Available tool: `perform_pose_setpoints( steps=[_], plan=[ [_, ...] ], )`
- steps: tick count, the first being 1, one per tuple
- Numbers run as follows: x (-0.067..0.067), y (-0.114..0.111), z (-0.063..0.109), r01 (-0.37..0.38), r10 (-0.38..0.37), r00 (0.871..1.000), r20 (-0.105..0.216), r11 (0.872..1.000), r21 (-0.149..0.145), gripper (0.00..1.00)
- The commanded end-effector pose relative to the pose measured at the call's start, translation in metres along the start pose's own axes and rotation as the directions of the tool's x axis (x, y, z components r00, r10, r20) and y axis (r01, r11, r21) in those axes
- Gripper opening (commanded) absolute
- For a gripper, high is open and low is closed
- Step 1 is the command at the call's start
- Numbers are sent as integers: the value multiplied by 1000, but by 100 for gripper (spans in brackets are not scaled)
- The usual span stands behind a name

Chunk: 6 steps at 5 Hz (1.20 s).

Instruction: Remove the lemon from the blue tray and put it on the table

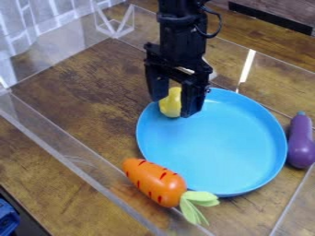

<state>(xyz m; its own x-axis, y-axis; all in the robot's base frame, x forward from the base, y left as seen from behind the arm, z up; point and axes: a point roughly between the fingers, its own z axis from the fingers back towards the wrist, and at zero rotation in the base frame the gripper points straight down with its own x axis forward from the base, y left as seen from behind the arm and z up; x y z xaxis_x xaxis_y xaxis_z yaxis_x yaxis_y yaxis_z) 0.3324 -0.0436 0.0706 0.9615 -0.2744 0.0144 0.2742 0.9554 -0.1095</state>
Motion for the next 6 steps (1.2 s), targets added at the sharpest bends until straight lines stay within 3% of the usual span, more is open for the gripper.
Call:
perform_pose_setpoints(
  steps=[1, 6],
  plan=[
    [6, 4, 30, 0, -2, 996, 93, 1000, 18, 100],
    [11, 5, 34, 30, -31, 993, 116, 999, 19, 100]
  ],
)
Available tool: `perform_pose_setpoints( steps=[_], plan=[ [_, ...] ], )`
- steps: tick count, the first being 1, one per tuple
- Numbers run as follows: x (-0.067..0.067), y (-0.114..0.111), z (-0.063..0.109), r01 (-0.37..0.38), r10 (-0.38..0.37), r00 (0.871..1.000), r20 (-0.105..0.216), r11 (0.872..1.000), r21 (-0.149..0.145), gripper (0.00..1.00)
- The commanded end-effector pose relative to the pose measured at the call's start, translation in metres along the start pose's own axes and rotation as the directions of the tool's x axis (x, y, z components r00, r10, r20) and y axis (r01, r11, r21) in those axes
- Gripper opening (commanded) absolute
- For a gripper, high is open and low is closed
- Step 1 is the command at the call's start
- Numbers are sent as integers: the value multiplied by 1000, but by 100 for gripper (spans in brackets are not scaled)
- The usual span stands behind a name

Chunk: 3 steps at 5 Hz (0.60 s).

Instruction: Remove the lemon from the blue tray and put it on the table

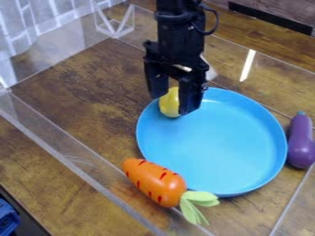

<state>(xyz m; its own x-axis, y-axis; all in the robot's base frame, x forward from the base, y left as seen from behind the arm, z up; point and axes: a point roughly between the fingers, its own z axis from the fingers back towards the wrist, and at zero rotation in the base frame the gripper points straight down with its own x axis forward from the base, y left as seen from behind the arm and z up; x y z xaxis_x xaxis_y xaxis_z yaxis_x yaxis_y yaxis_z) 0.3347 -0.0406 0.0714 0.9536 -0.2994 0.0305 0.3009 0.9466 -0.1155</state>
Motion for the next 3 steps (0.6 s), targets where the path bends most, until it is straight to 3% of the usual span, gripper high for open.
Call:
perform_pose_setpoints(
  steps=[1, 3],
  plan=[
    [13, 5, 26, 5, -8, 995, 96, 1000, 27, 100],
    [18, 12, 13, 12, -15, 997, 80, 999, 32, 100]
  ],
)
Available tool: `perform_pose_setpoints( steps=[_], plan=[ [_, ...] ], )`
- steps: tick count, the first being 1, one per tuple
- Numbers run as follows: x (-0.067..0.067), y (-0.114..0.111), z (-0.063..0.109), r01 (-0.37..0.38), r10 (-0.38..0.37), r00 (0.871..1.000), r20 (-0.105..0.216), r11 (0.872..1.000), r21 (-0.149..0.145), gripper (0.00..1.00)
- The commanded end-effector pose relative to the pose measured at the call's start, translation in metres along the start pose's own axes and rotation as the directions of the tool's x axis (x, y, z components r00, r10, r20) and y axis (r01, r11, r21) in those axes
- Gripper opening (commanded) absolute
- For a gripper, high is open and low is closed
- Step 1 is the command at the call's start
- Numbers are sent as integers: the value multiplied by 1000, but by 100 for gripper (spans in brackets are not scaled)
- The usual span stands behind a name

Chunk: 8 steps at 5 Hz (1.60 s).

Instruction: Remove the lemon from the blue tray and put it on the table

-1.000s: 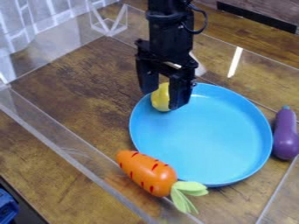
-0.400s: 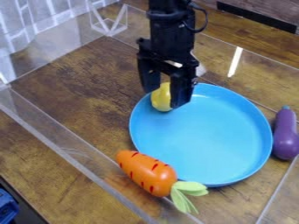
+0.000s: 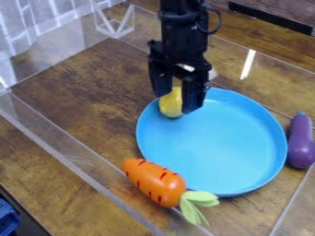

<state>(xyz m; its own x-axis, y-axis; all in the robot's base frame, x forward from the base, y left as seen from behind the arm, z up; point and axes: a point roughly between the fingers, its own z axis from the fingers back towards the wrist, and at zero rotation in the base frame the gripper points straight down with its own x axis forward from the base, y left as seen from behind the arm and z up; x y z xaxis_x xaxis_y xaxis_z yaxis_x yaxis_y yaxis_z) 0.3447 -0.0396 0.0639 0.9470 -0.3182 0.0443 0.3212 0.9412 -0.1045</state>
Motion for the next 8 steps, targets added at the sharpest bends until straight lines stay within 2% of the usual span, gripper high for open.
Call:
perform_pose_setpoints(
  steps=[1, 2, 3, 5, 7, 8],
  plan=[
    [12, 12, 12, -4, 3, 998, 60, 1000, 25, 100],
    [14, 14, 8, 0, -2, 999, 54, 1000, 28, 100],
    [17, 17, 5, 7, -8, 999, 51, 999, 32, 0],
    [16, 22, 14, 19, -21, 999, 38, 998, 53, 0],
    [13, 38, 35, 3, -7, 999, 42, 996, 86, 0],
    [16, 41, 30, 3, -7, 999, 37, 996, 91, 100]
  ],
)
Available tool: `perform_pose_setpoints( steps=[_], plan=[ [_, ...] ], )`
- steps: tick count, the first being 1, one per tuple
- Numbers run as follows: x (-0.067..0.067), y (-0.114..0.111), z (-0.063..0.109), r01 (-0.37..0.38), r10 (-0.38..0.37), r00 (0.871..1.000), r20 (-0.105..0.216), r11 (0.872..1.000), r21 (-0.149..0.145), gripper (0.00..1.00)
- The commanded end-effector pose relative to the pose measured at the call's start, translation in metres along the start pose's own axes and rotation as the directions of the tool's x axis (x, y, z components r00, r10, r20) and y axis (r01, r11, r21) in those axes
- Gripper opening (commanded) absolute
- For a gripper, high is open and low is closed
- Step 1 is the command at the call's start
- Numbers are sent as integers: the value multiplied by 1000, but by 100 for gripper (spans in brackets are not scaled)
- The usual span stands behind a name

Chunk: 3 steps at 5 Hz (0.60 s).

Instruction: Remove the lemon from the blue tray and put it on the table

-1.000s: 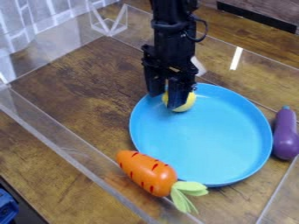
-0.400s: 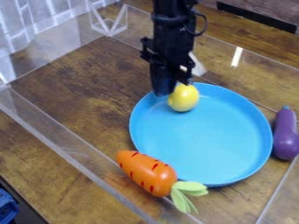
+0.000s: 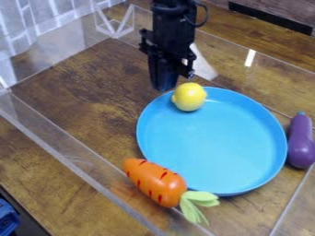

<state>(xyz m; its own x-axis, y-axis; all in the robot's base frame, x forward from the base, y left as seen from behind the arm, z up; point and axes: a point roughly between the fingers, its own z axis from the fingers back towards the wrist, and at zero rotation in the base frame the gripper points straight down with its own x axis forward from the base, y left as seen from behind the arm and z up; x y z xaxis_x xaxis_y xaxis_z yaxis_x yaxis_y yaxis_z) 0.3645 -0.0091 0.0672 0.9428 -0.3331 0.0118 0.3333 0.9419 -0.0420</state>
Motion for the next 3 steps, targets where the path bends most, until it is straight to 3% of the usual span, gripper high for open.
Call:
perform_pose_setpoints(
  steps=[1, 3],
  plan=[
    [11, 10, 17, -4, 2, 998, 64, 999, 33, 100],
    [21, 10, 2, 12, -14, 998, 54, 999, 35, 100]
  ],
)
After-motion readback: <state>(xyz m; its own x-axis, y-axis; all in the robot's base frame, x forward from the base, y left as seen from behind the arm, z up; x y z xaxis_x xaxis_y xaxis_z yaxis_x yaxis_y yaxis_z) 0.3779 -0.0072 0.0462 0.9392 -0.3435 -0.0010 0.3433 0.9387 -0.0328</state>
